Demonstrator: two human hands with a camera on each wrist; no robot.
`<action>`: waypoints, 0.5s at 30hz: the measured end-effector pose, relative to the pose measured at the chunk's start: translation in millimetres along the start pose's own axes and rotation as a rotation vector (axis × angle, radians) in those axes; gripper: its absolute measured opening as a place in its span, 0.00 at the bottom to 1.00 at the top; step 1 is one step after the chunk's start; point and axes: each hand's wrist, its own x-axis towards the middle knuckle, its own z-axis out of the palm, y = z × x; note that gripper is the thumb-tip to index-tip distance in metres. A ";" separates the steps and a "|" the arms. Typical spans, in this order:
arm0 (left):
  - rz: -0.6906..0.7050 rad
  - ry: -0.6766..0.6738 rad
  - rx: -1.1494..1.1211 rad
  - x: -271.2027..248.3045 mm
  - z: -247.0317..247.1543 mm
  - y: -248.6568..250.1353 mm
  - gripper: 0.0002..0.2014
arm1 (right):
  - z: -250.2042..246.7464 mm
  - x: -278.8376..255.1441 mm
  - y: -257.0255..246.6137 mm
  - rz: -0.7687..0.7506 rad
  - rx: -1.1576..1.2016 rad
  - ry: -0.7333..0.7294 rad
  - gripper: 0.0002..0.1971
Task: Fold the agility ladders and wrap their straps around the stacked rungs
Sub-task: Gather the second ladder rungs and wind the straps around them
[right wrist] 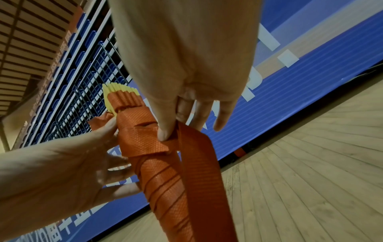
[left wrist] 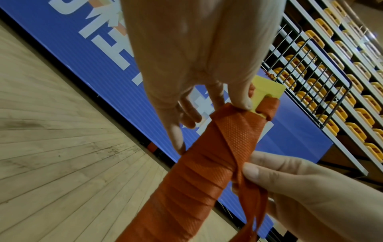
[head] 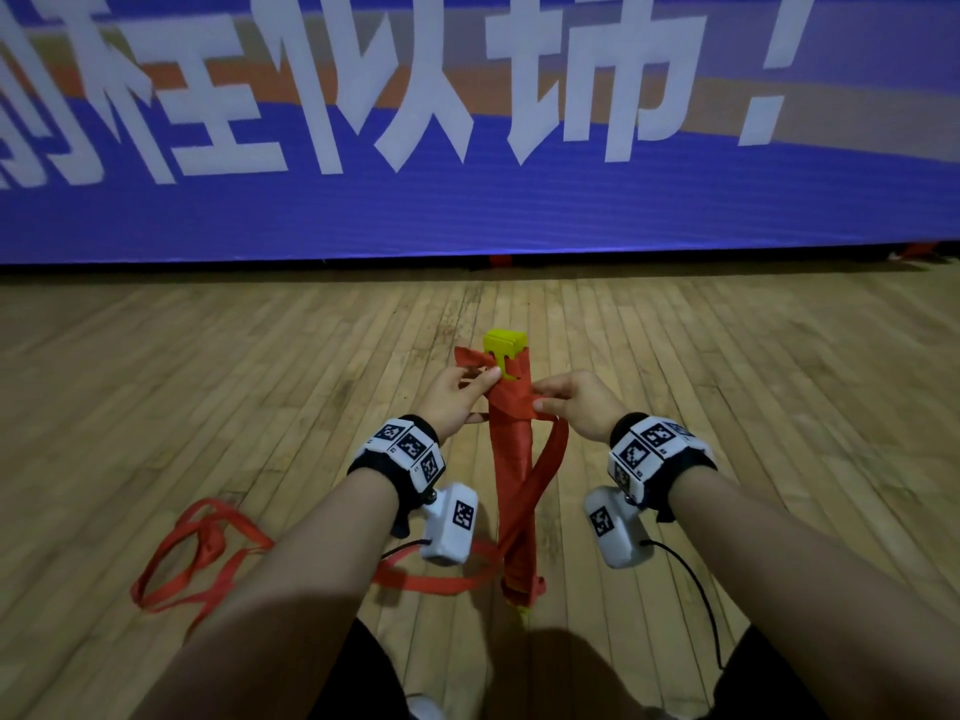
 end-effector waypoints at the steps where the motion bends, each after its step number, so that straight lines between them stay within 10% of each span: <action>1: -0.012 0.028 0.000 0.4 -0.8 -0.7 0.08 | 0.3 1.1 -0.3 0.004 0.010 0.006 0.13; 15: 0.038 0.146 0.052 3.9 -1.2 -7.3 0.13 | 13.0 -3.3 -10.6 -0.029 -0.089 0.001 0.10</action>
